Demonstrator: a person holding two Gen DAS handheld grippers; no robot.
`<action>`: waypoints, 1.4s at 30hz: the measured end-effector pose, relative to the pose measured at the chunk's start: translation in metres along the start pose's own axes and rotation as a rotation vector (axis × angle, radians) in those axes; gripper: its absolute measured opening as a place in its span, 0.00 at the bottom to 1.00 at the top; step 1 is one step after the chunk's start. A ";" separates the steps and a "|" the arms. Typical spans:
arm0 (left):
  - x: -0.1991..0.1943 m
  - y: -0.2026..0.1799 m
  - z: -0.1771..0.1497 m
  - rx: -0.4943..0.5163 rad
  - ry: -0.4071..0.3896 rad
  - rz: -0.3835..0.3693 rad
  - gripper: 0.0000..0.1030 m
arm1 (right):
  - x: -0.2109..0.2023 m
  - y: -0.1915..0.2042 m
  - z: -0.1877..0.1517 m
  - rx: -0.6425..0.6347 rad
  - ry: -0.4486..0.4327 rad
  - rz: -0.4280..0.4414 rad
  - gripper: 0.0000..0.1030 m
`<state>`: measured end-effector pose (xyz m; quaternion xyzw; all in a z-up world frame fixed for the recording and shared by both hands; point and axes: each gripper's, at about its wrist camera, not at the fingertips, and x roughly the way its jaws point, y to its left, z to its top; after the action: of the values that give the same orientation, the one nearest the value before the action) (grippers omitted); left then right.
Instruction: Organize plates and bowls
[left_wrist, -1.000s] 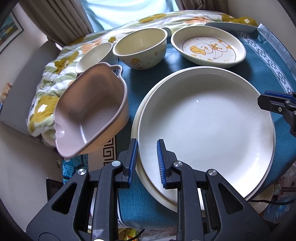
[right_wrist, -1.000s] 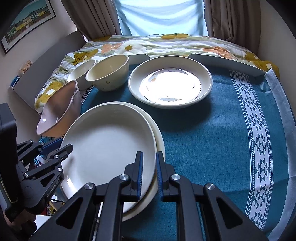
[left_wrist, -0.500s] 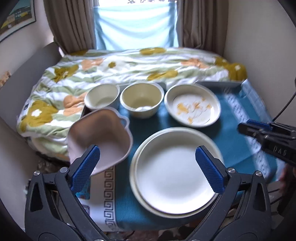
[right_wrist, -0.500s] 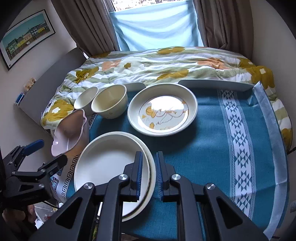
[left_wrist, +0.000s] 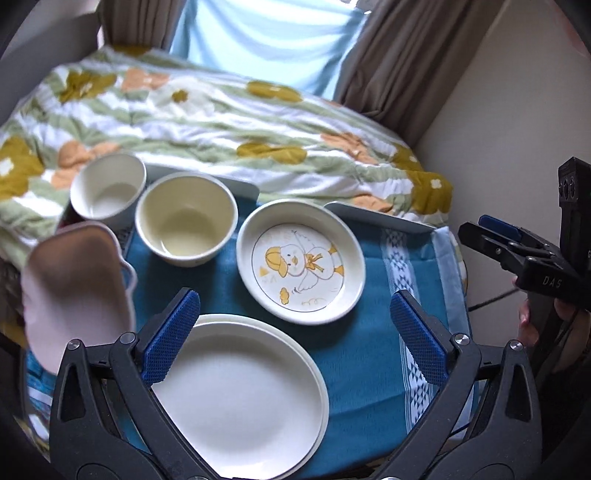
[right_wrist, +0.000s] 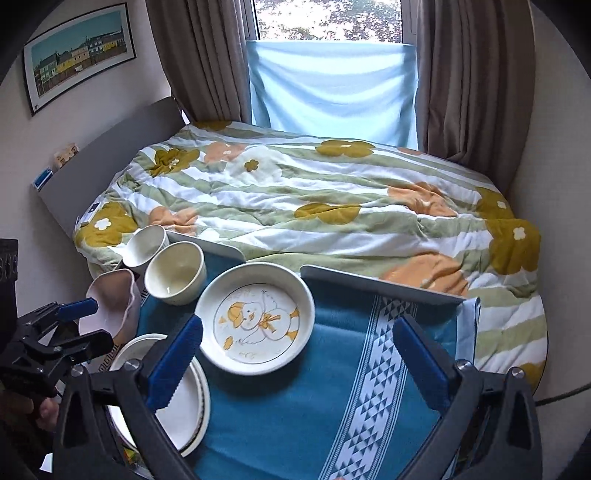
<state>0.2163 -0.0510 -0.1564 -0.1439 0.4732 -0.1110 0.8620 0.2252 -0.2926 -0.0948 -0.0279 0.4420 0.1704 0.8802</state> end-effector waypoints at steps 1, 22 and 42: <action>0.014 0.001 0.002 -0.032 0.020 0.014 0.98 | 0.014 -0.009 0.004 -0.007 0.030 0.033 1.00; 0.159 0.038 0.010 -0.248 0.226 0.223 0.17 | 0.197 -0.045 -0.011 -0.115 0.334 0.416 0.31; 0.098 0.007 0.016 -0.170 0.125 0.236 0.16 | 0.155 -0.045 -0.001 -0.074 0.246 0.410 0.12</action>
<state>0.2824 -0.0742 -0.2279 -0.1527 0.5473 0.0226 0.8226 0.3248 -0.2920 -0.2220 0.0098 0.5357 0.3569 0.7652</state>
